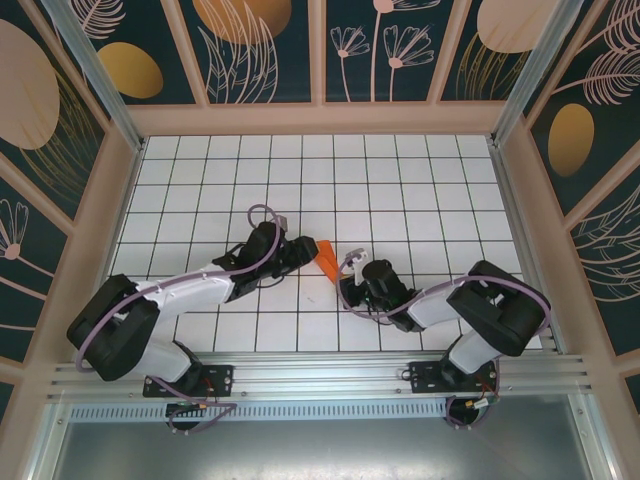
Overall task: Fold a paper plane with a square sheet of paper (pick it up from the middle)
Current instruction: Fold the wing for the fifth time at the center of the table.
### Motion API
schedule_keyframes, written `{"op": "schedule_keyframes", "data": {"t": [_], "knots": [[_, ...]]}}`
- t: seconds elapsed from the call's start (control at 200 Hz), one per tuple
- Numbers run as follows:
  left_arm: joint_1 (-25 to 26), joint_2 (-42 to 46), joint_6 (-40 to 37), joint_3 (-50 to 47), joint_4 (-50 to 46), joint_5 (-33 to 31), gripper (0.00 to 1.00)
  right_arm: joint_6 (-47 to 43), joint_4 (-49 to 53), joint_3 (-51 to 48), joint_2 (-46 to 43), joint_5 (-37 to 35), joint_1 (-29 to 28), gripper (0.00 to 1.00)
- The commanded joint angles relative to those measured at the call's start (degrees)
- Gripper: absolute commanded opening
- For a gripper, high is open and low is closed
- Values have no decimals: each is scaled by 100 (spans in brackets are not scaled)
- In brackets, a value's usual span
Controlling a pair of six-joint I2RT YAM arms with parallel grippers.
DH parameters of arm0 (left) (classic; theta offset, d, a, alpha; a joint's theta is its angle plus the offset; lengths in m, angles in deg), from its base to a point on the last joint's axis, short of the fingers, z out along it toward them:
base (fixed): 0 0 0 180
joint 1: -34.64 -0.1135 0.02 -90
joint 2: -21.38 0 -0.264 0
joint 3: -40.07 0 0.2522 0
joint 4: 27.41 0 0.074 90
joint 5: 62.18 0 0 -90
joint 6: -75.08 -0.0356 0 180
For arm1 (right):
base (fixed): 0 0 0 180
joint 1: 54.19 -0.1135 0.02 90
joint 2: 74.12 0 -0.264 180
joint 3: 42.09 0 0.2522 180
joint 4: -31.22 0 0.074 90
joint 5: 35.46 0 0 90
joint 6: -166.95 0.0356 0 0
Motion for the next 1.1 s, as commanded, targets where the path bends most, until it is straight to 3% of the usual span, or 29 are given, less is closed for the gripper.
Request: {"op": "schedule_keyframes", "data": {"t": [0.0, 0.16, 0.445, 0.861, 1.096], "knots": [[-30, -229, -110, -54, 500, 402, 54, 712, -443, -156, 4, 672, 190, 2], [-30, -562, -59, -27, 860, 748, 49, 1139, -547, -260, 128, 857, 371, 1], [-20, -1196, -56, 318, 1201, 1323, 48, 1652, -591, -315, 407, 859, 503, 2], [-19, -2013, -105, 767, 1388, 1522, 48, 1466, -361, -344, 343, 787, 497, 4], [-18, -2256, -193, 803, 1338, 1511, 47, 1497, 179, -161, 22, 980, 498, 16]]}}
